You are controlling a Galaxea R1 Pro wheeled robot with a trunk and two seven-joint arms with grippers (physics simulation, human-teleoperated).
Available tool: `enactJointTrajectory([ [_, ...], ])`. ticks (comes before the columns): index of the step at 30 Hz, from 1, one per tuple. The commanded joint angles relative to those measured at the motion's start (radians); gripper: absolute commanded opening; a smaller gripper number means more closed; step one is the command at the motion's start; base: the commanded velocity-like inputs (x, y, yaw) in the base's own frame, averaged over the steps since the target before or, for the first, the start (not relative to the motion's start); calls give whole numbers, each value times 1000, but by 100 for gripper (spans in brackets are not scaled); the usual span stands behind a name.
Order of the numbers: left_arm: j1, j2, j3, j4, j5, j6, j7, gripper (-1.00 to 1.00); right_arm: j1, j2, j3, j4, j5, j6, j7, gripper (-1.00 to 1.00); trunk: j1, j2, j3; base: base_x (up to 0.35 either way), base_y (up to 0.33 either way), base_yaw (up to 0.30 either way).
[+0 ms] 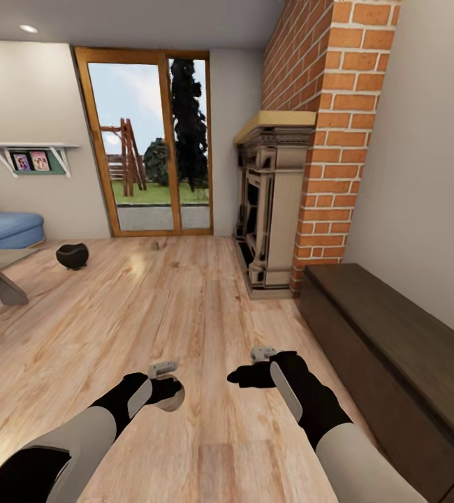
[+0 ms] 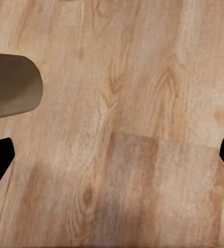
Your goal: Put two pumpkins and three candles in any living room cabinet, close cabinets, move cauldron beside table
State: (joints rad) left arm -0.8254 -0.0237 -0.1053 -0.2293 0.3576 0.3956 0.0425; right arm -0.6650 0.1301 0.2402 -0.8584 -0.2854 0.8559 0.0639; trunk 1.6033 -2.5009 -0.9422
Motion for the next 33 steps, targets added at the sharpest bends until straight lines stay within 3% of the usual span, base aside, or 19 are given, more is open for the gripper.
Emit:
enactJointTrajectory([
  [1,0,1,-8,-2,8,5,4,-100,-1,0,-2,3,8,4,7,100,-1,0,-1,-175,258,-206],
  [16,0,1,-8,-2,6,5,5,-100,-1,0,-10,29,6,2,7,100,-1,0,-3,-126,304,-271],
  [24,0,-1,-8,-2,6,5,5,-100,-1,0,-9,29,4,2,7,100,-1,0,-10,184,289,-254],
  [33,0,-2,-8,-2,6,5,5,-100,-1,0,-2,29,5,-53,8,100,-1,0,-9,240,267,-78],
])
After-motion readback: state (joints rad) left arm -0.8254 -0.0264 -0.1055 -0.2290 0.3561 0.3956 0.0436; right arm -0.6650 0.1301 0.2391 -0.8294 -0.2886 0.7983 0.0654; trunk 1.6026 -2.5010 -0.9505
